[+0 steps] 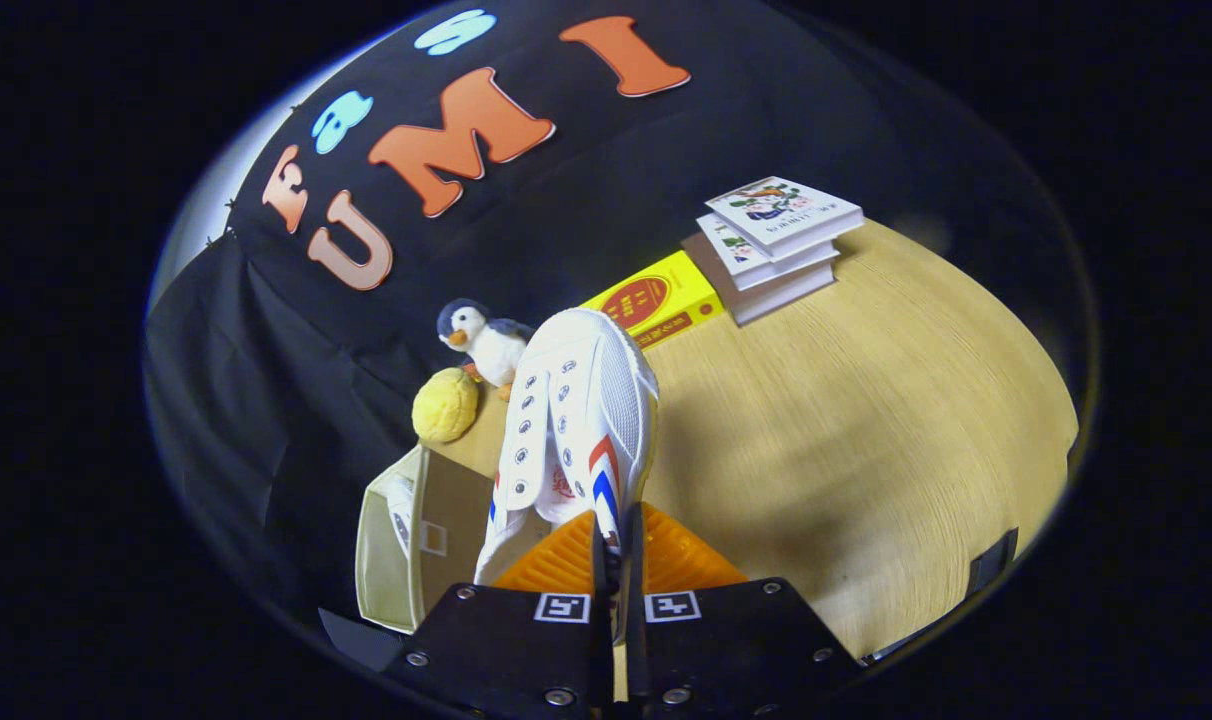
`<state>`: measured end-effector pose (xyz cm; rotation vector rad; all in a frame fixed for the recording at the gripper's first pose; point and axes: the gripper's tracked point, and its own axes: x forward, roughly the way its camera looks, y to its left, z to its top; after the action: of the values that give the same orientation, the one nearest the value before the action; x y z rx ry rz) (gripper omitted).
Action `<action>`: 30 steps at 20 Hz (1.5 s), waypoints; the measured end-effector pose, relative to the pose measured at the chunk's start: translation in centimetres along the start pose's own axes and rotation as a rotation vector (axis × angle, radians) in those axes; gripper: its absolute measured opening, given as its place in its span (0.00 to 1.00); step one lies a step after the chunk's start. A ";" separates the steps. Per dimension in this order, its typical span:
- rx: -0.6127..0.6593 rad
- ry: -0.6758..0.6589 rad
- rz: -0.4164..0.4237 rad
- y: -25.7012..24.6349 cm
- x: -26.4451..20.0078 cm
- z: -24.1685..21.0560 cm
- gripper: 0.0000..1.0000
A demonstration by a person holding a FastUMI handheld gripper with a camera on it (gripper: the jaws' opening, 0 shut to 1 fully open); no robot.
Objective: Open the storage box then place both shoes into the box .Put the left shoe in first, then the right shoe, with the right side of both shoes facing outward in a uniform manner.
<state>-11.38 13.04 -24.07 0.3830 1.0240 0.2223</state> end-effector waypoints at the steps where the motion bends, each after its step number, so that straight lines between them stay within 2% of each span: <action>1: -0.025 0.003 0.023 1.8 0.0 0.0 0.05; 6: -0.134 0.050 0.133 10.6 0.9 -1.5 0.05; 11: -0.224 0.111 0.217 17.1 2.4 -4.8 0.05; 17: -0.260 0.154 0.228 21.3 4.5 -7.7 0.05; 20: -0.302 0.199 0.140 20.6 5.6 -9.3 0.07; 22: -0.313 0.219 0.112 20.2 5.7 -10.3 0.26; 23: -0.324 0.213 0.134 20.5 5.4 -10.2 0.39; 24: -0.324 0.184 0.169 21.3 5.0 -9.6 0.44; 25: -0.328 0.151 0.194 21.8 4.3 -8.7 0.54; 30: -0.379 -0.041 0.193 21.1 1.1 -2.0 0.77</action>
<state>-12.58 33.06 -17.18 0.1394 0.8808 0.5701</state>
